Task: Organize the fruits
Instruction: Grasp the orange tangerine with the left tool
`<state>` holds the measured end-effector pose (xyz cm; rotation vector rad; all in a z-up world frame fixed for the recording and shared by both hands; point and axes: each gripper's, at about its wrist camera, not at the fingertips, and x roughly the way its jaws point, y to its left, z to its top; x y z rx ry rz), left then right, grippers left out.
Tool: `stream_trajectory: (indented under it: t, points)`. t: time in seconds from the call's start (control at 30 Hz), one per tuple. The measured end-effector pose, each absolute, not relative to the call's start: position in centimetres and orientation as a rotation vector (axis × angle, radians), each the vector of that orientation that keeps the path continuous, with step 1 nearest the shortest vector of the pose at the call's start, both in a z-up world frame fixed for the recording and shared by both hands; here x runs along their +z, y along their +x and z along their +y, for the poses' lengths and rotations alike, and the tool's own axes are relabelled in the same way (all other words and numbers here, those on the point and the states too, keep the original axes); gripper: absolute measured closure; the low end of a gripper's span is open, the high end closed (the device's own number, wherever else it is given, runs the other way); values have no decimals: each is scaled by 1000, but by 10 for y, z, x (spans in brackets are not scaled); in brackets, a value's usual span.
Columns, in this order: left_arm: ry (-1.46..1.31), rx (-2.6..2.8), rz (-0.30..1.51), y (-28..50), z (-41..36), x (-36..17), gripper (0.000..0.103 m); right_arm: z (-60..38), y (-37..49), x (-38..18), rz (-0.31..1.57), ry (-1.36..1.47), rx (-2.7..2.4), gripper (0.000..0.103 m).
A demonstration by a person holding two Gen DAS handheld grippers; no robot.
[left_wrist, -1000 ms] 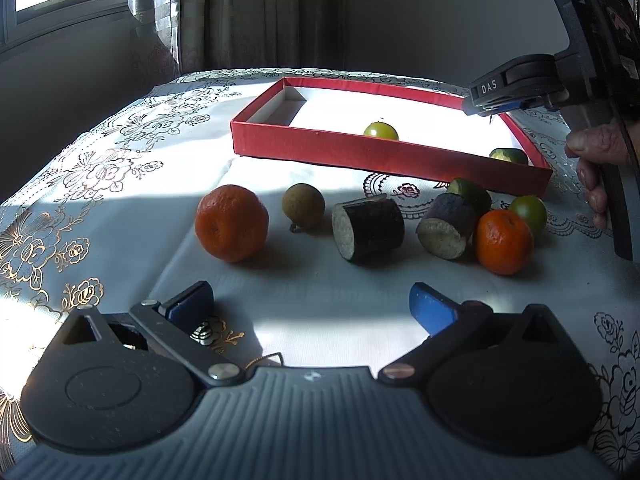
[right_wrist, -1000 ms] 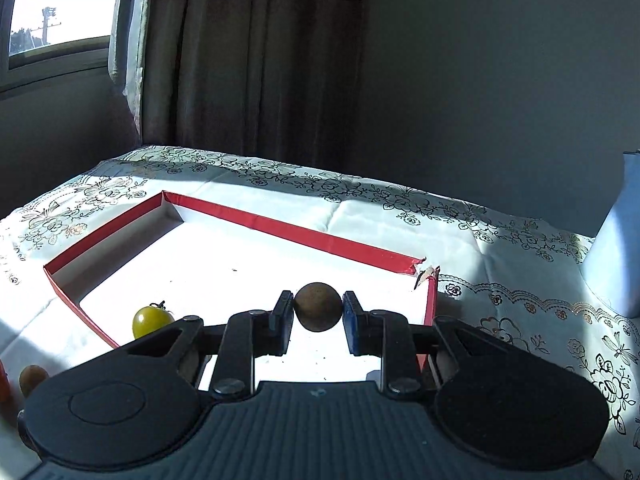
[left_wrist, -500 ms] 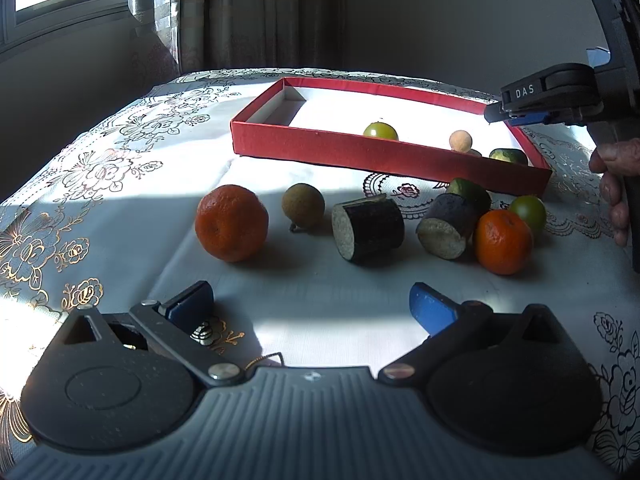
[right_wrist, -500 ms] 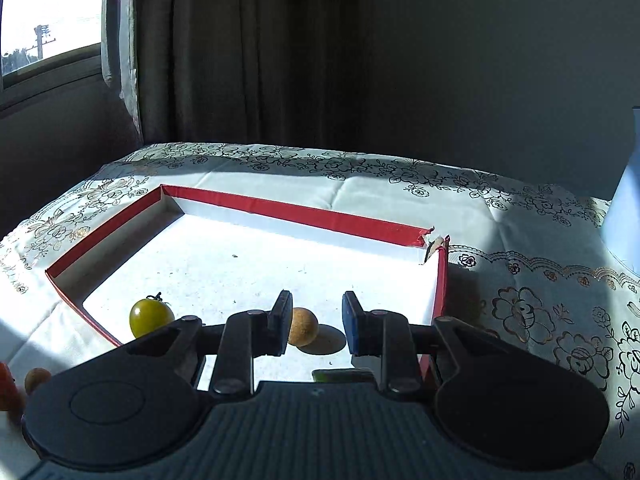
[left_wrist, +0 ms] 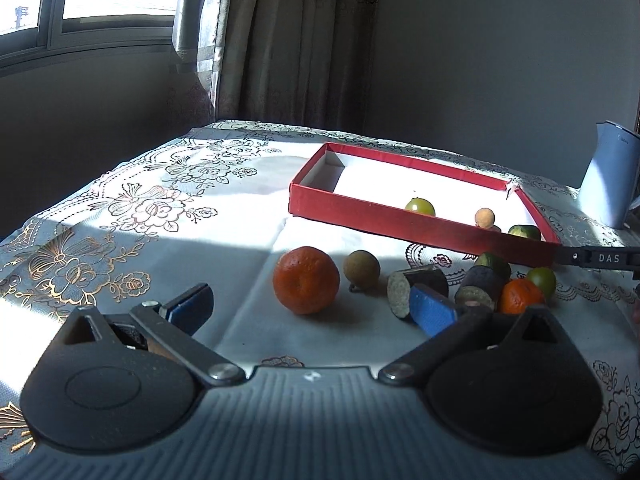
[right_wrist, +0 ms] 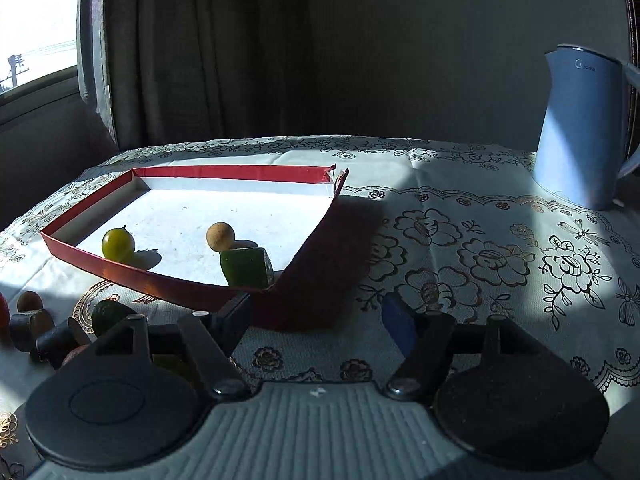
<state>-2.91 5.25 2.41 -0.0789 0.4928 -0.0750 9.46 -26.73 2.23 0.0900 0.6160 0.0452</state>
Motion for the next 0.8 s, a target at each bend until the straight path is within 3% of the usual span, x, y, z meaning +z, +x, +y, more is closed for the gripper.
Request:
stream_trajectory:
  t: [0.1,0.17,0.2,0.53,0.73,0.8]
  points:
    - [-51,-45,487,-17,57,27,9,-265,94,21,615,79,59,32]
    - [-38,-42,513,-7,59,25,29,-264,93,21,614,80,62,32]
    - [-32,-42,530,-2,59,22,32,-265,93,20,615,83,63,32]
    - [10,-97,583,17,45,10,38,-266,94,20,616,97,73,31]
    - [10,-130,609,20,43,8,61,-267,93,20,615,99,76,31]
    - [12,-134,610,21,42,8,64,-267,93,20,615,100,77,31]
